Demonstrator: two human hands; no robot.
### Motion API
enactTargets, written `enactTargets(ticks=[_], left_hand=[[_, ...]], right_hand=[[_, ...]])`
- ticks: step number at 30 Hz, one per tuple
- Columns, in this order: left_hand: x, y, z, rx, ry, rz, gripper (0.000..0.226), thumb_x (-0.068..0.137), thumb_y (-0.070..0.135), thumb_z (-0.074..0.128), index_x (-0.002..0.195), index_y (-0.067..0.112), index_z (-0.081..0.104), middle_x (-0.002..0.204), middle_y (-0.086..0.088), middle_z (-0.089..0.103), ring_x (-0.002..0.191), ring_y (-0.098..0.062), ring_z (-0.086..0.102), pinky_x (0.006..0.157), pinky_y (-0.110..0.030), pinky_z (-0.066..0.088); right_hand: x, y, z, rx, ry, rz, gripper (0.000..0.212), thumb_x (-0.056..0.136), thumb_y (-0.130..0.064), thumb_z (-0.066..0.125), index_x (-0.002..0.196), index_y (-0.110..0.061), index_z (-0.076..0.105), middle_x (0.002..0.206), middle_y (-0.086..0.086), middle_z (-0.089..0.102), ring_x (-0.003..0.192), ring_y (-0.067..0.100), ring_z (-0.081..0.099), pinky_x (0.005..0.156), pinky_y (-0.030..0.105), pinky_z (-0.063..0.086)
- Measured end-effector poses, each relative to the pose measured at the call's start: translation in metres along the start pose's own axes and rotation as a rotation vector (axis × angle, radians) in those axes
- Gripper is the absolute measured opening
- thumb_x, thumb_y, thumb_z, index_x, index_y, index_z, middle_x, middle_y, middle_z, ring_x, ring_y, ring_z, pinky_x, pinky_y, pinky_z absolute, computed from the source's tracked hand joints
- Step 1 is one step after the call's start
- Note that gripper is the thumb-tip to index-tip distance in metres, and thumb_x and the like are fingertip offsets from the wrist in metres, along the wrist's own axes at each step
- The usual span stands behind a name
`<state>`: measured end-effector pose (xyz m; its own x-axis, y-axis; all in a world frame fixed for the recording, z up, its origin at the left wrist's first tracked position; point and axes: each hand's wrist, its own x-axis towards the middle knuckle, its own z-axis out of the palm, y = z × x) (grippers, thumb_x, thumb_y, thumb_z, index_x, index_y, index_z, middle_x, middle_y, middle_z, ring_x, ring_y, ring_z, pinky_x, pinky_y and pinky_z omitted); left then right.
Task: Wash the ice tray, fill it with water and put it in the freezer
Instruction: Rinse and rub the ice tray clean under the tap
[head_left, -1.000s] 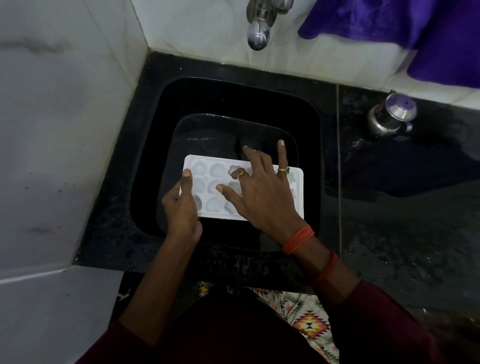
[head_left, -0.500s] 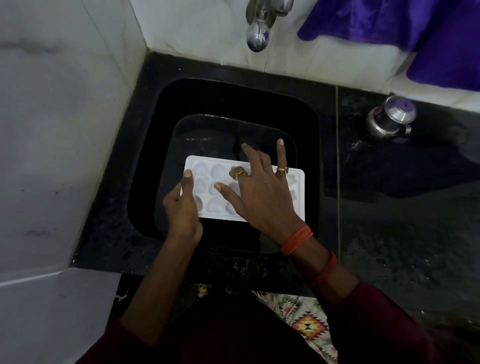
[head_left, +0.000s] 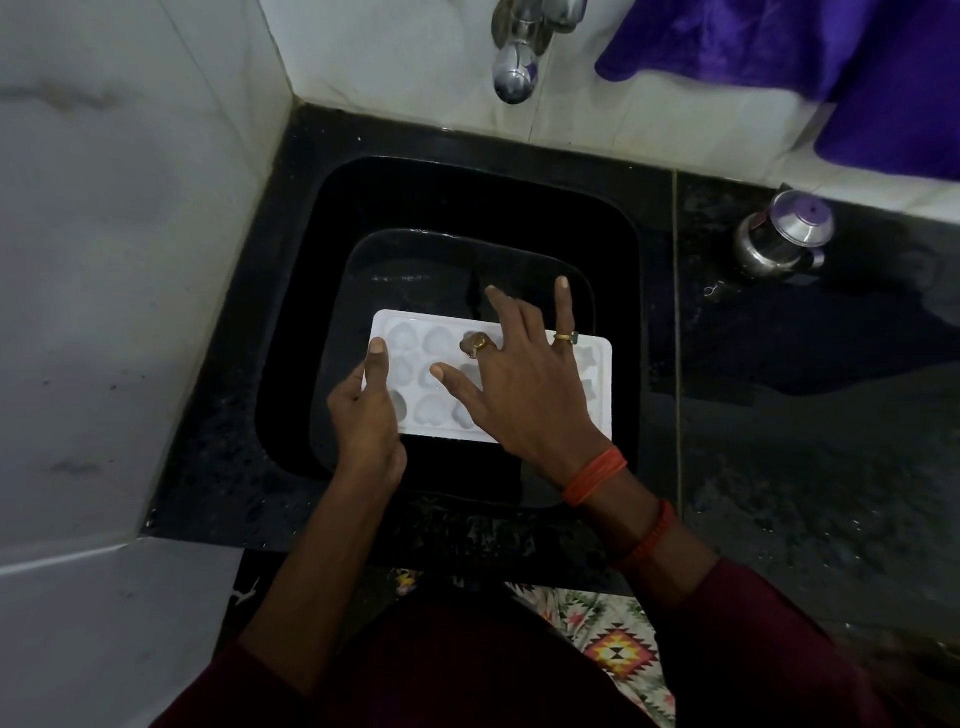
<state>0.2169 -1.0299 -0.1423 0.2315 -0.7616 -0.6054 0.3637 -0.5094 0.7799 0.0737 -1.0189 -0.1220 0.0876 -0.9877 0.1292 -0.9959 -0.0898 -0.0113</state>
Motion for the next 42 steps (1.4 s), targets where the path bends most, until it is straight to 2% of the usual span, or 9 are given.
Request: enactTargets(ticks=[6,10,14,24,28,34,38,42], left_hand=[[0.0,0.0,0.001,0.003,0.007,0.002,0.027,0.099,0.036,0.061,0.094,0.013,0.073,0.084,0.0,0.078,0.08,-0.019,0.076,0.06,-0.032,0.061],[0.0,0.0,0.001,0.003,0.001,0.002,0.026,0.1,0.035,0.061,0.091,0.013,0.072,0.08,0.002,0.078,0.077,-0.018,0.076,0.061,-0.033,0.062],[0.0,-0.001,-0.001,0.008,-0.006,0.007,0.027,0.1,0.035,0.061,0.092,0.013,0.073,0.085,0.0,0.079,0.083,-0.021,0.076,0.067,-0.037,0.063],[0.0,0.0,-0.003,-0.001,-0.001,-0.001,0.026,0.099,0.036,0.061,0.094,0.014,0.073,0.087,-0.001,0.079,0.085,-0.023,0.076,0.066,-0.038,0.063],[0.0,0.0,-0.003,-0.003,0.009,-0.008,0.025,0.098,0.037,0.063,0.093,0.015,0.074,0.09,-0.002,0.079,0.089,-0.026,0.076,0.073,-0.043,0.063],[0.0,0.0,-0.004,-0.005,0.006,0.001,0.026,0.099,0.035,0.061,0.091,0.014,0.073,0.086,0.0,0.078,0.084,-0.023,0.076,0.066,-0.038,0.063],[0.0,0.001,-0.004,-0.004,0.005,0.003,0.024,0.099,0.037,0.062,0.094,0.016,0.074,0.091,-0.001,0.079,0.089,-0.024,0.076,0.073,-0.042,0.063],[0.0,0.002,-0.005,-0.003,0.005,0.007,0.024,0.099,0.036,0.062,0.094,0.016,0.073,0.089,0.0,0.079,0.087,-0.022,0.076,0.068,-0.039,0.063]], right_hand=[[0.002,0.003,-0.002,0.033,0.065,0.02,0.065,0.098,-0.069,0.031,0.101,-0.024,0.078,0.146,0.011,0.052,0.136,0.026,0.047,0.124,0.058,-0.003],[0.001,0.004,0.0,0.019,0.037,0.018,0.065,0.097,-0.069,0.031,0.102,-0.025,0.077,0.147,0.012,0.05,0.136,0.026,0.046,0.123,0.059,-0.001],[0.001,0.004,0.002,0.008,0.013,0.02,0.063,0.097,-0.07,0.031,0.105,-0.026,0.076,0.148,0.012,0.05,0.136,0.026,0.046,0.123,0.059,-0.003],[0.001,0.002,-0.004,-0.017,0.018,0.005,0.064,0.097,-0.069,0.031,0.107,-0.025,0.076,0.149,0.012,0.048,0.137,0.026,0.045,0.123,0.057,-0.007],[-0.001,0.001,-0.003,-0.022,-0.01,0.0,0.064,0.097,-0.069,0.03,0.109,-0.025,0.075,0.15,0.013,0.048,0.137,0.027,0.044,0.123,0.057,-0.009],[0.0,0.001,-0.009,-0.038,0.037,-0.004,0.061,0.097,-0.067,0.034,0.107,-0.025,0.077,0.147,0.015,0.051,0.136,0.028,0.046,0.123,0.058,-0.006],[-0.001,0.004,-0.009,-0.048,0.005,-0.009,0.056,0.097,-0.066,0.038,0.109,-0.026,0.076,0.147,0.017,0.05,0.136,0.032,0.045,0.123,0.06,-0.002],[-0.001,0.005,-0.009,-0.062,-0.01,-0.007,0.057,0.096,-0.066,0.038,0.109,-0.026,0.076,0.148,0.018,0.049,0.137,0.033,0.044,0.122,0.061,0.001]])
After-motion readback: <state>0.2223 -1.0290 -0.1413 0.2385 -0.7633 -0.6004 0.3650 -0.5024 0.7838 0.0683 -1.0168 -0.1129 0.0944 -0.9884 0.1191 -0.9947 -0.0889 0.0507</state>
